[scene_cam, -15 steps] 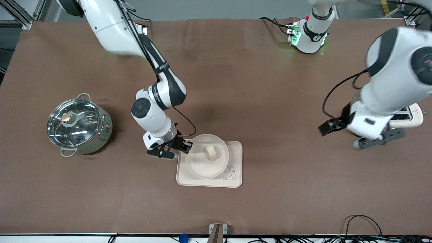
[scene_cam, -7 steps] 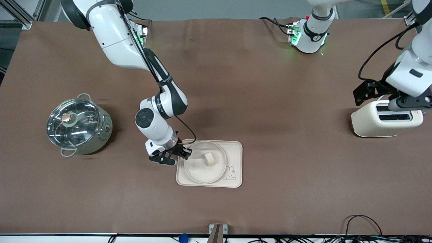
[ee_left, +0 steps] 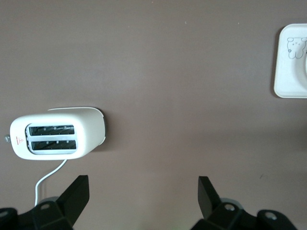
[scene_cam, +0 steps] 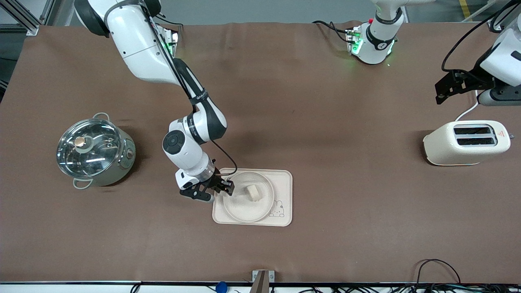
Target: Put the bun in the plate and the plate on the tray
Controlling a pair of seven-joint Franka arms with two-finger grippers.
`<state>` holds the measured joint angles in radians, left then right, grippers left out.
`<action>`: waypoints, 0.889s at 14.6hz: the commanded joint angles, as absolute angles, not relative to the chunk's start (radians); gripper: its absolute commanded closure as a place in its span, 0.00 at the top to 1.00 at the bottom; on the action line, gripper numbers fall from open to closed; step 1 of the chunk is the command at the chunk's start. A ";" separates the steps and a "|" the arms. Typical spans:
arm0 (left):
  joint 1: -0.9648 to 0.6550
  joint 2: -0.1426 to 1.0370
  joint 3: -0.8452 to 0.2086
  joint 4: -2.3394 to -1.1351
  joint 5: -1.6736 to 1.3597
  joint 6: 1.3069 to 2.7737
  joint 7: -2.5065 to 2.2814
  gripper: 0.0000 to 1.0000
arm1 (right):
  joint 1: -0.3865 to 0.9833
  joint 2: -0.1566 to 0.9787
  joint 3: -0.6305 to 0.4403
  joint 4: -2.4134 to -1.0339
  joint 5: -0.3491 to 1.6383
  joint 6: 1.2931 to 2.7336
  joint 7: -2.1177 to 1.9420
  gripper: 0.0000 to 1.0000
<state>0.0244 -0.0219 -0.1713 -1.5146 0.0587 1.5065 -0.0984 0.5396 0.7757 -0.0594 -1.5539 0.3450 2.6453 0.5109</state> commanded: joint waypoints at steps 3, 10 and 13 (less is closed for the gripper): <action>0.014 -0.048 -0.167 -1.554 0.044 1.506 -0.084 1.00 | 0.448 0.583 -0.057 -1.577 0.351 2.375 0.430 0.98; 0.014 -0.058 -0.198 -1.555 0.032 1.493 -0.083 1.00 | 0.276 0.296 -0.115 -1.697 0.330 2.115 0.244 1.00; 0.017 -0.058 -0.198 -1.562 0.005 1.493 -0.083 1.00 | 0.157 0.209 -0.127 -1.698 0.305 1.932 0.112 1.00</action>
<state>0.0110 -0.0350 -0.1951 -1.5444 0.0284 1.5033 -0.0983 0.2314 0.3012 -0.1368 -1.6307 0.3310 1.9895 0.1804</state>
